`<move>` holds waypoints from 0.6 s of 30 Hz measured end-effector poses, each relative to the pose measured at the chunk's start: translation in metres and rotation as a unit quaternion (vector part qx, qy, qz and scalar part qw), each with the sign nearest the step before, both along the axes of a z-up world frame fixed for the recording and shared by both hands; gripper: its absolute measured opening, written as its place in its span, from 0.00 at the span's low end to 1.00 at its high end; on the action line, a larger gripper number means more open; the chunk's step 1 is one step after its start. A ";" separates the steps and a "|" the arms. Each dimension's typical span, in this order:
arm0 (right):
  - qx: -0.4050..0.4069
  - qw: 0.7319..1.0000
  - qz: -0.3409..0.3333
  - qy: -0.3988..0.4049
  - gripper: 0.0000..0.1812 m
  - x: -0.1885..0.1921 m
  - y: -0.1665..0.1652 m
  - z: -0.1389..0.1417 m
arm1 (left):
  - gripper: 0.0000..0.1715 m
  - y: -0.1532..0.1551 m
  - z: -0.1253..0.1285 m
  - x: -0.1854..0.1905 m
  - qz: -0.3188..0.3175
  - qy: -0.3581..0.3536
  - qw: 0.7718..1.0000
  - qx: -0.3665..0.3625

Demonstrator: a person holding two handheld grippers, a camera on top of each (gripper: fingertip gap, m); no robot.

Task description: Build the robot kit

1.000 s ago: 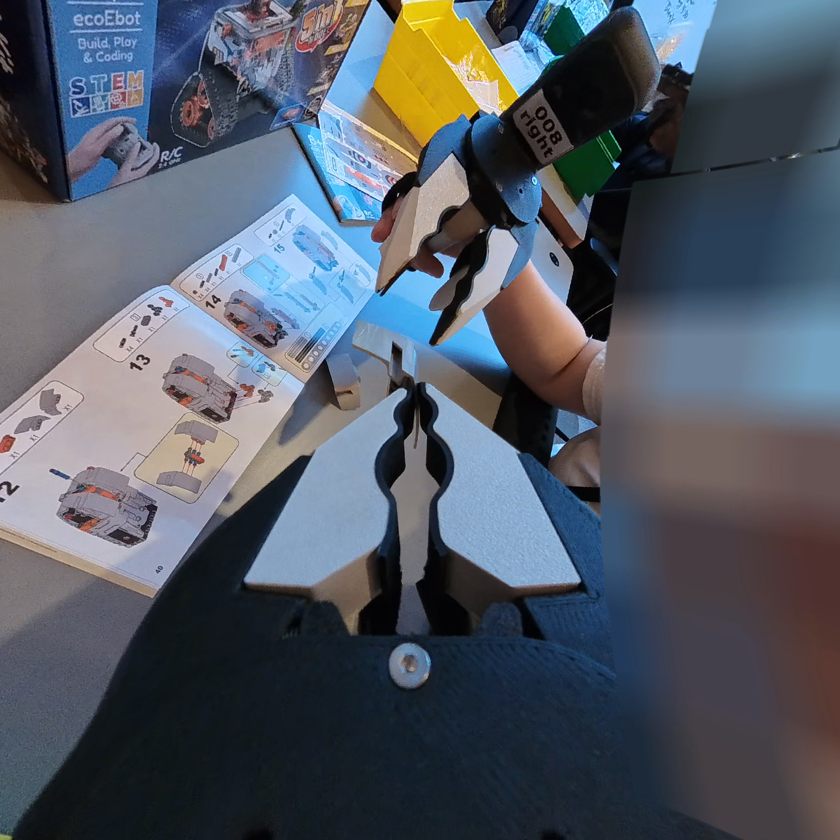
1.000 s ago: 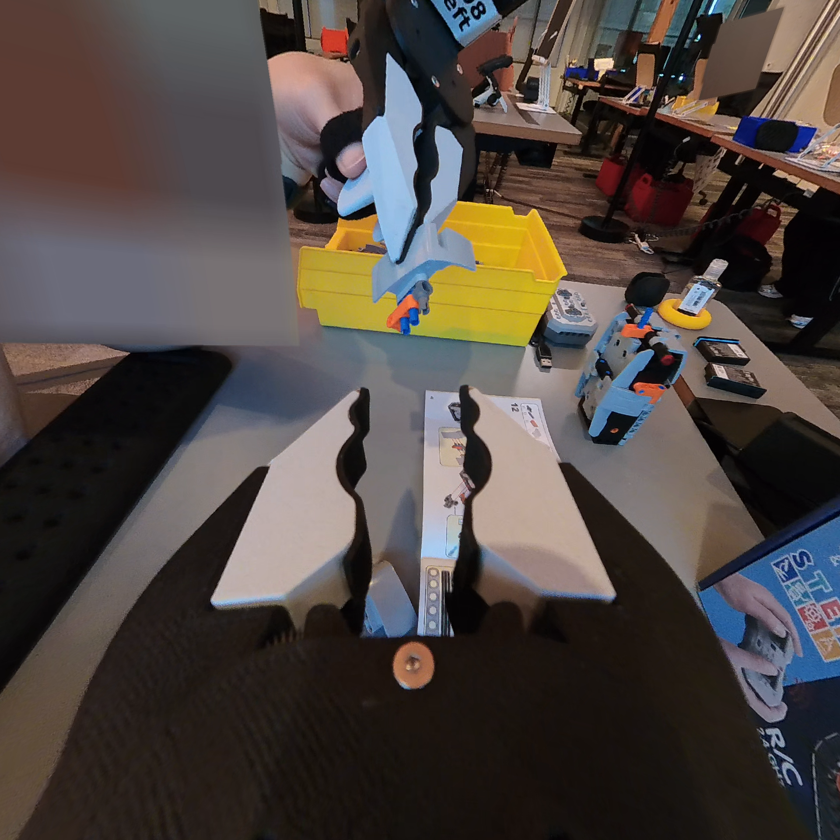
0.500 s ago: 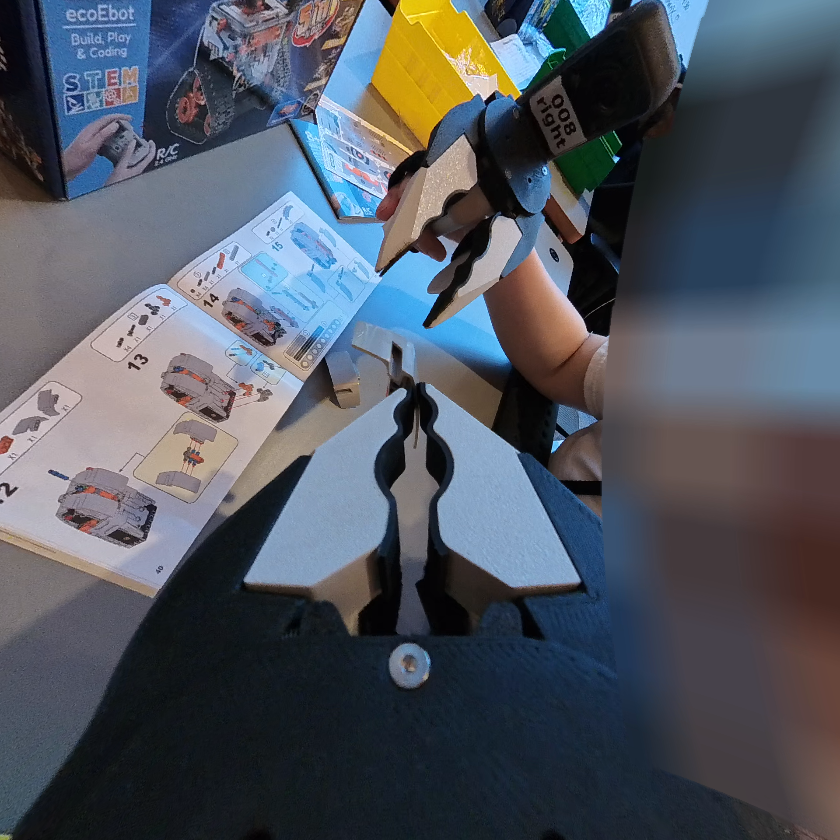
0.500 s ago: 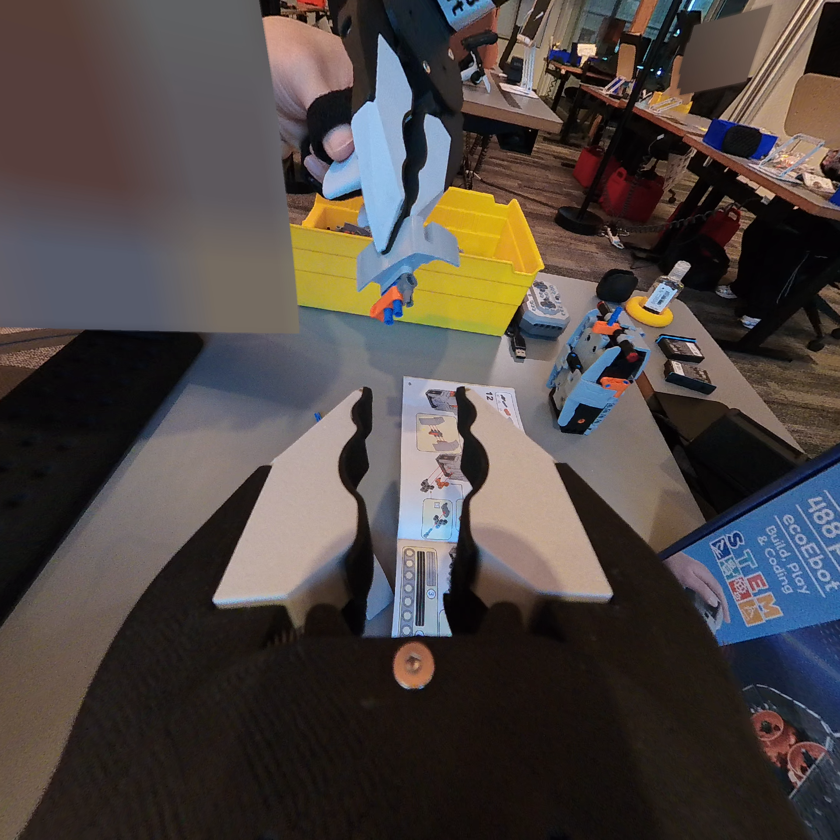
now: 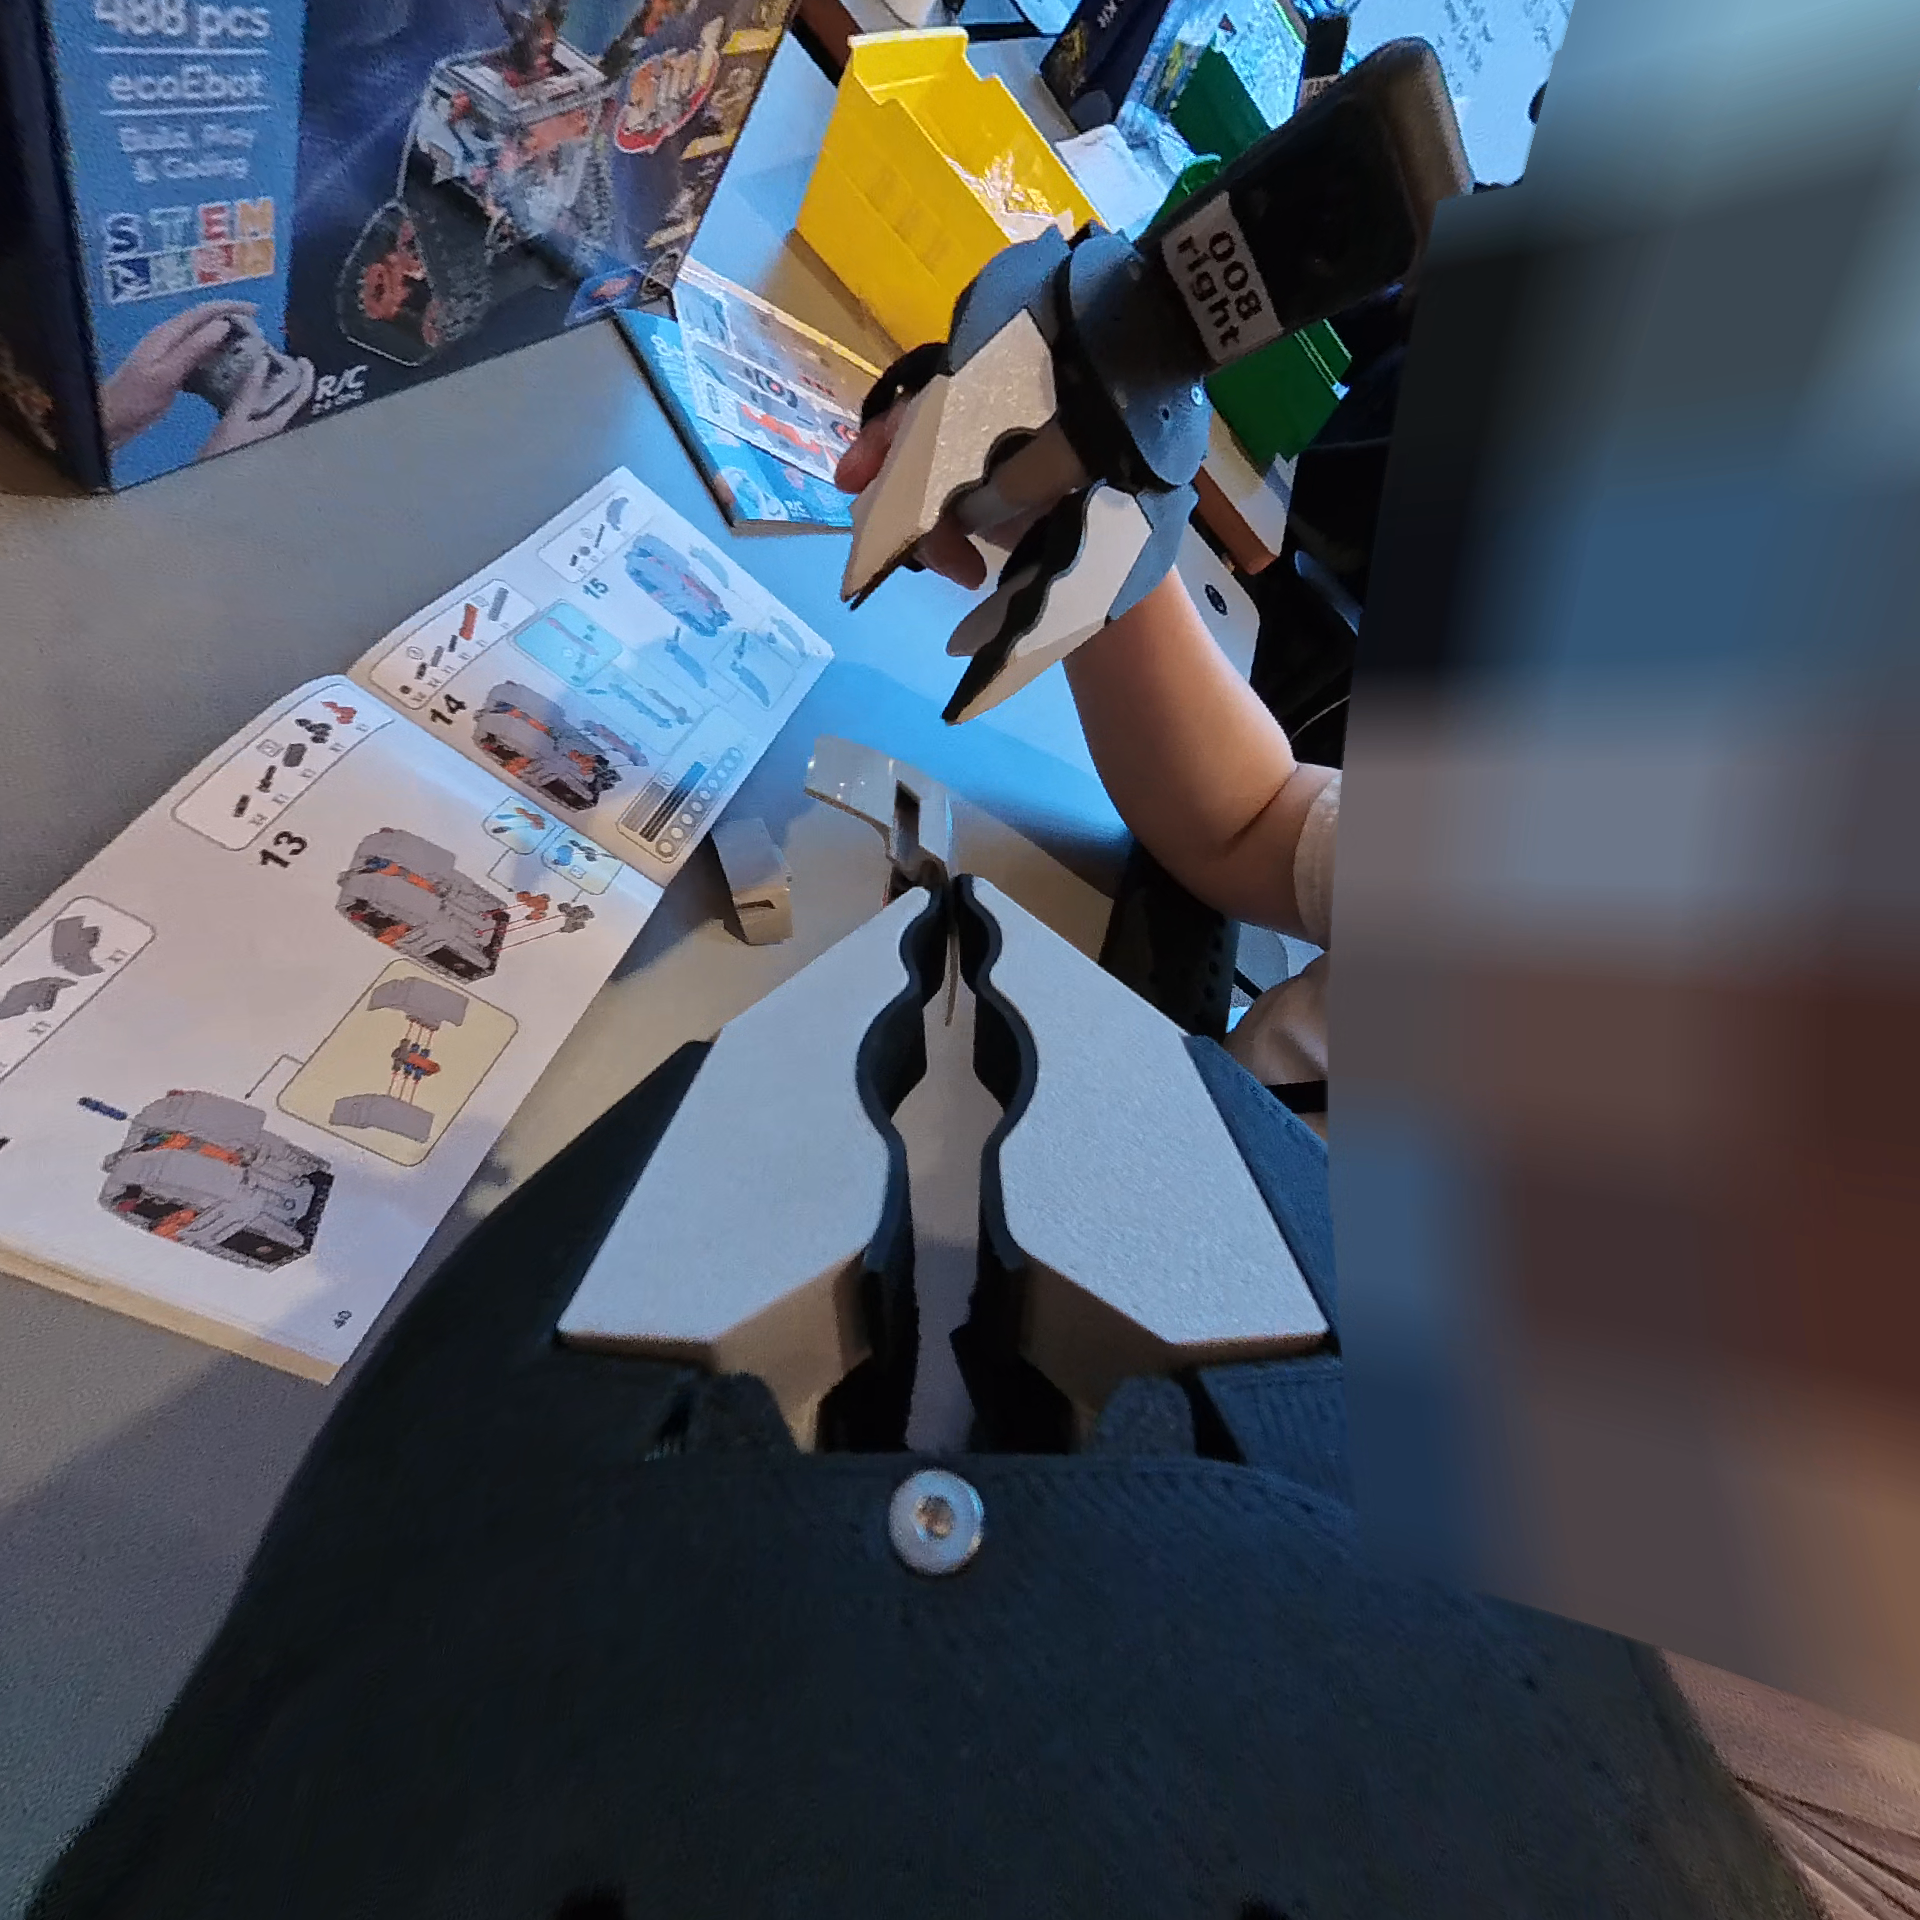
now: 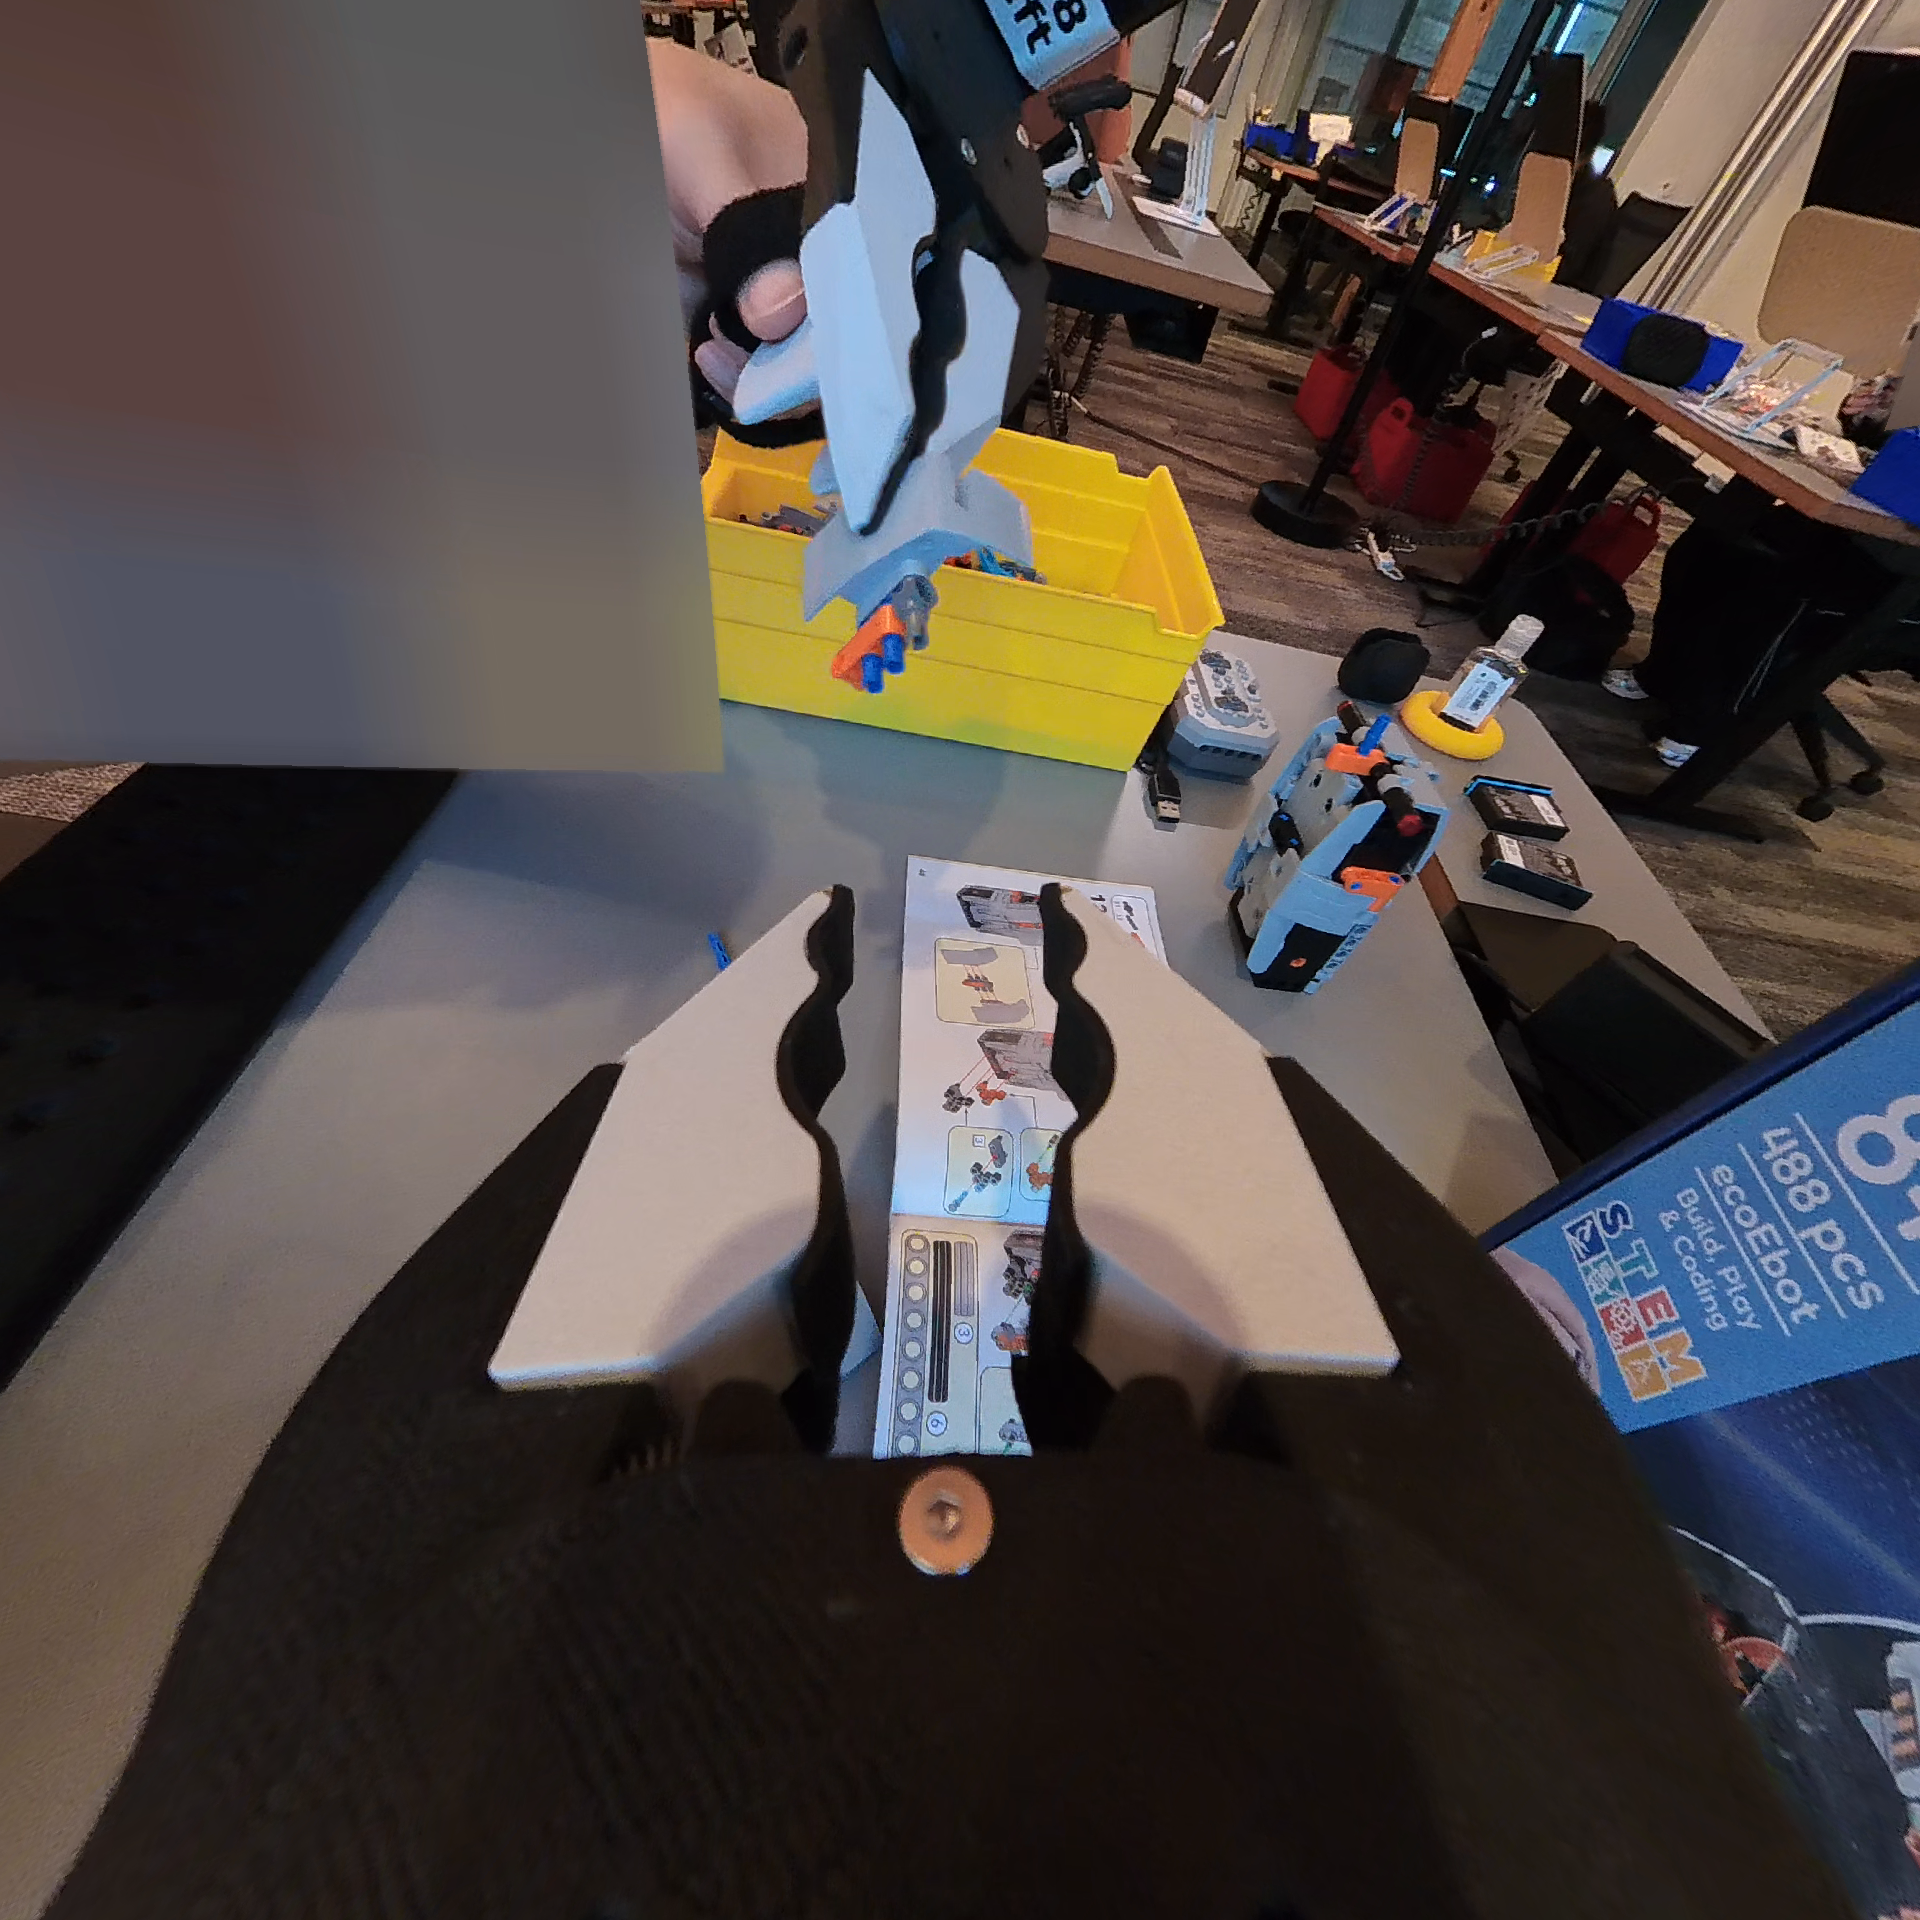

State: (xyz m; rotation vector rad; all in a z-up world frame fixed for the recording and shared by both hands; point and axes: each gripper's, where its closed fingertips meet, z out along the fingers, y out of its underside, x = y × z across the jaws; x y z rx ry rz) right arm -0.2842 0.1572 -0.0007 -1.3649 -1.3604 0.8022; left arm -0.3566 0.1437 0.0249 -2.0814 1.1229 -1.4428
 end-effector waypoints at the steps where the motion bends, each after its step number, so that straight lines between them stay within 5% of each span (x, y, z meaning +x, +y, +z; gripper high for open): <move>1: 0.001 1.000 0.000 -0.002 0.20 0.000 0.000 -0.001 | 0.00 0.002 -0.001 -0.001 0.005 0.003 1.000 0.001; 18: 0.077 0.993 -0.009 -0.085 0.27 -0.019 -0.002 -0.024 | 0.00 -0.004 -0.003 0.001 -0.001 0.020 1.000 0.008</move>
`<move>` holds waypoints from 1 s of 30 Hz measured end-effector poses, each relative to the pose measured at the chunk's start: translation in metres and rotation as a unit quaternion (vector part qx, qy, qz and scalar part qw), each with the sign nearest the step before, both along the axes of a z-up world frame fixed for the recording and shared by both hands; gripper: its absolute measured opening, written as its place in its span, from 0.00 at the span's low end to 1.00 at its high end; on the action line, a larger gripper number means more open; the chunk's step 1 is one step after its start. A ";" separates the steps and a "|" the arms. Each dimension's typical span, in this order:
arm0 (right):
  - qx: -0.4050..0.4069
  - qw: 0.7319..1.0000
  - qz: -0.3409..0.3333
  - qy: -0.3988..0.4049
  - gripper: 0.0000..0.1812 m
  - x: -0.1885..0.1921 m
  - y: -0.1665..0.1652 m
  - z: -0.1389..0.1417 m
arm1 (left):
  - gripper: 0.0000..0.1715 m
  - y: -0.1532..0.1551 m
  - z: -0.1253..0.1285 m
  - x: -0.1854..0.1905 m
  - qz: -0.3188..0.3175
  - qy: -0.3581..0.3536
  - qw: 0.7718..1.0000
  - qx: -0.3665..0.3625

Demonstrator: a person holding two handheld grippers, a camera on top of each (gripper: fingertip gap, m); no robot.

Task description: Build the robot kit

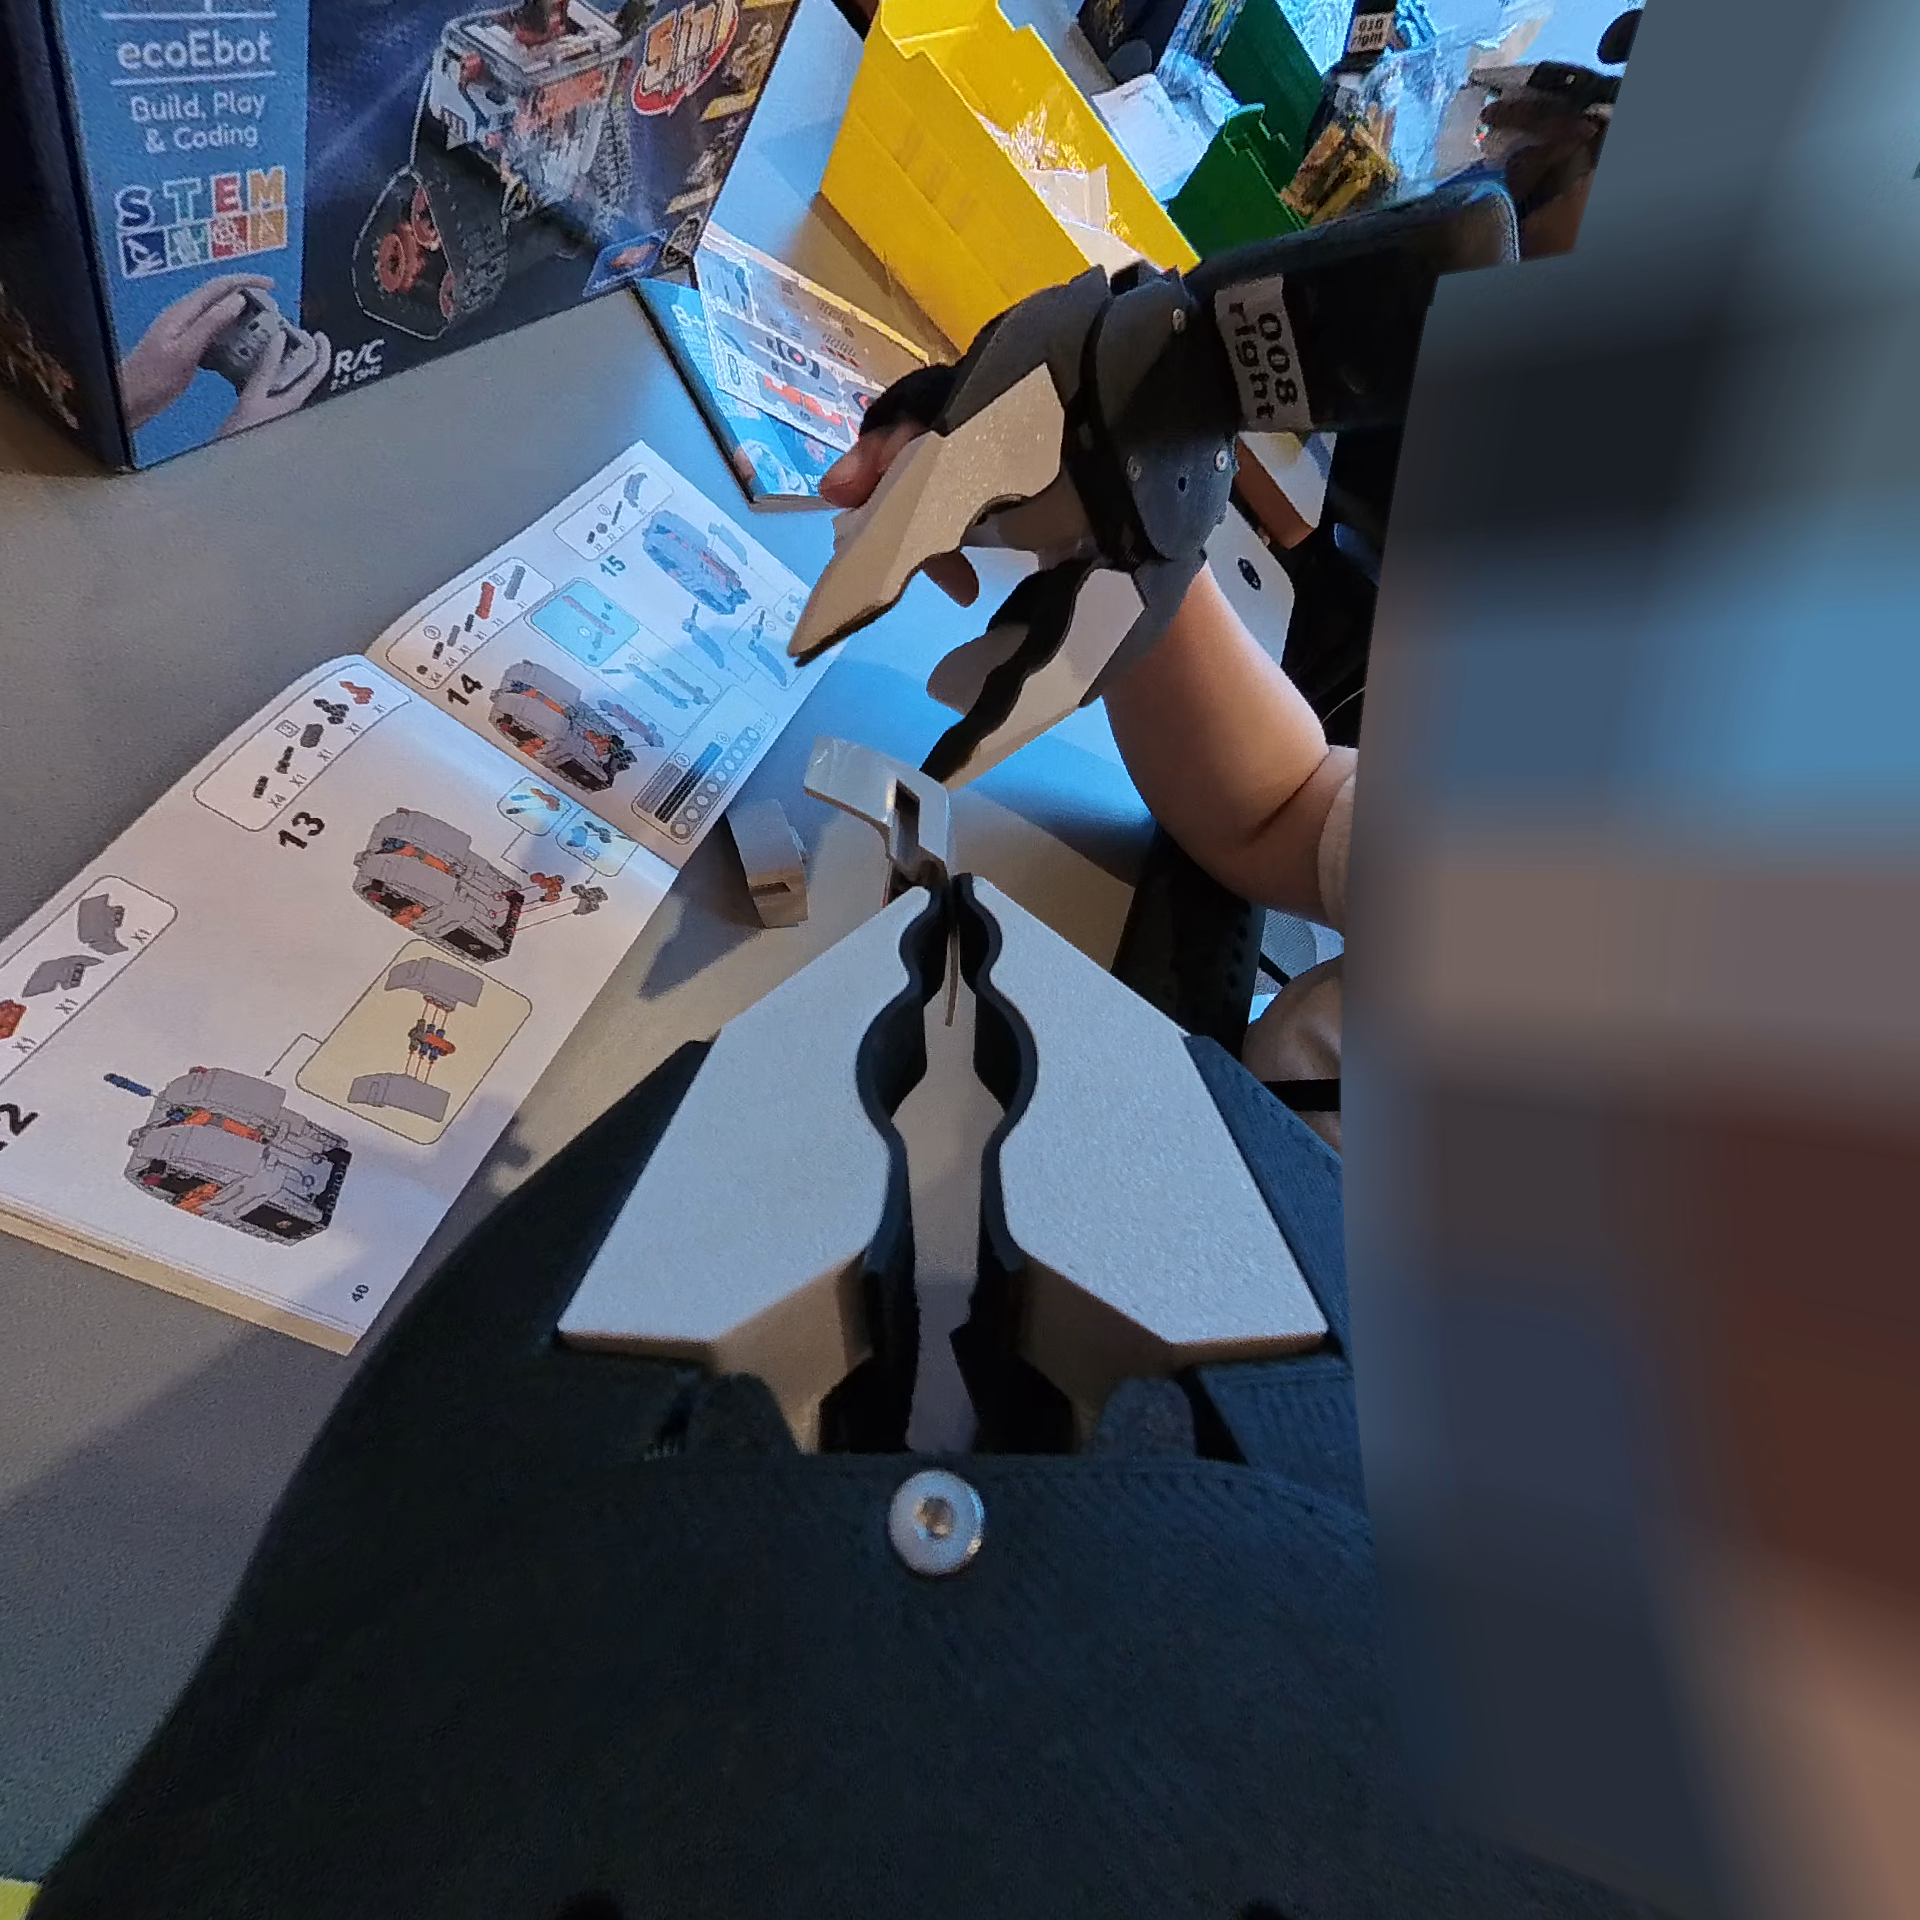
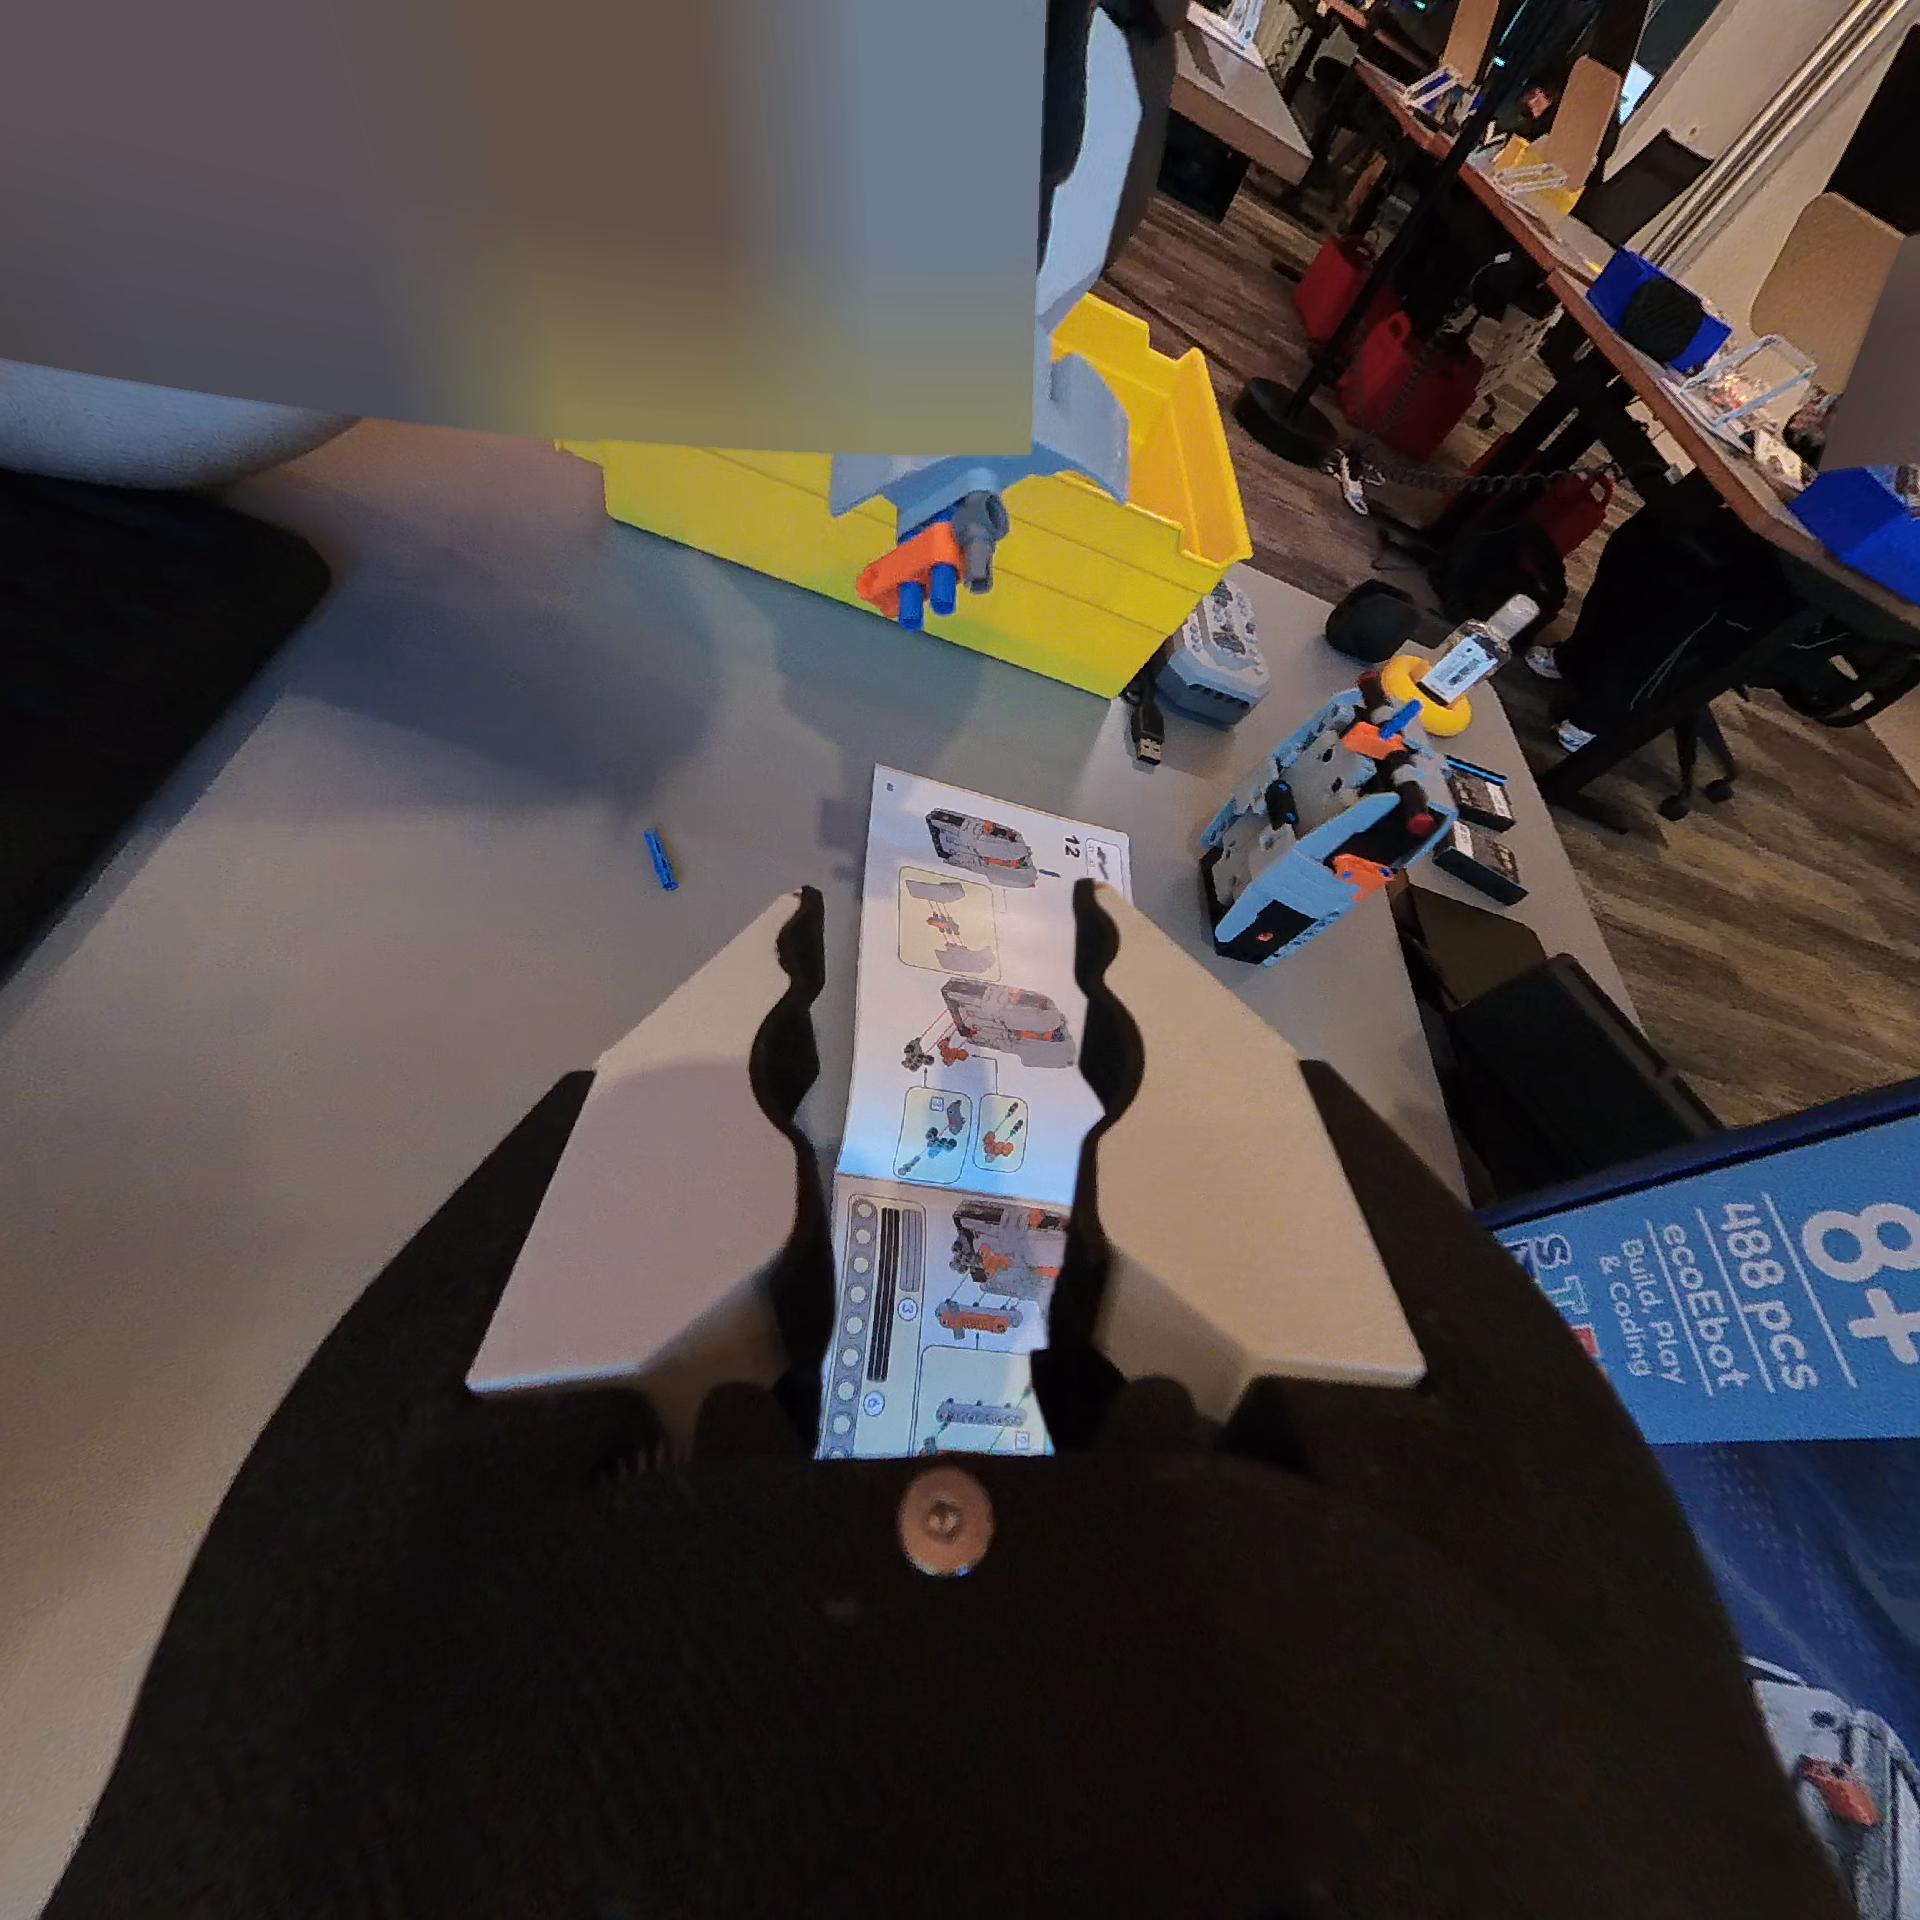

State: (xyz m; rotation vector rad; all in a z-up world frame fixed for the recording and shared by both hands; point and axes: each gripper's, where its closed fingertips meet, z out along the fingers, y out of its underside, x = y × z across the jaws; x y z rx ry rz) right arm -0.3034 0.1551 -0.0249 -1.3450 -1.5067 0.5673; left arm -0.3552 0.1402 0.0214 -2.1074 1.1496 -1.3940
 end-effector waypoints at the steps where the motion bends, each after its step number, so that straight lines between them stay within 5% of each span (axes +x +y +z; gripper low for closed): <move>1: 0.006 1.000 -0.004 -0.003 0.27 -0.001 0.001 -0.001 | 0.00 -0.001 -0.001 0.000 -0.002 0.003 1.000 0.000; 19: 0.099 0.993 0.015 -0.061 0.36 -0.024 -0.019 0.000 | 0.00 -0.024 -0.025 -0.007 -0.069 0.063 0.995 -0.020; 26: 0.128 0.985 0.063 -0.101 0.37 -0.056 -0.040 -0.028 | 0.00 -0.071 -0.084 -0.055 -0.209 0.239 0.948 -0.009; 30: 0.171 0.975 0.096 -0.102 0.37 -0.077 -0.056 -0.037 | 0.00 -0.082 -0.089 -0.054 -0.242 0.251 0.937 -0.020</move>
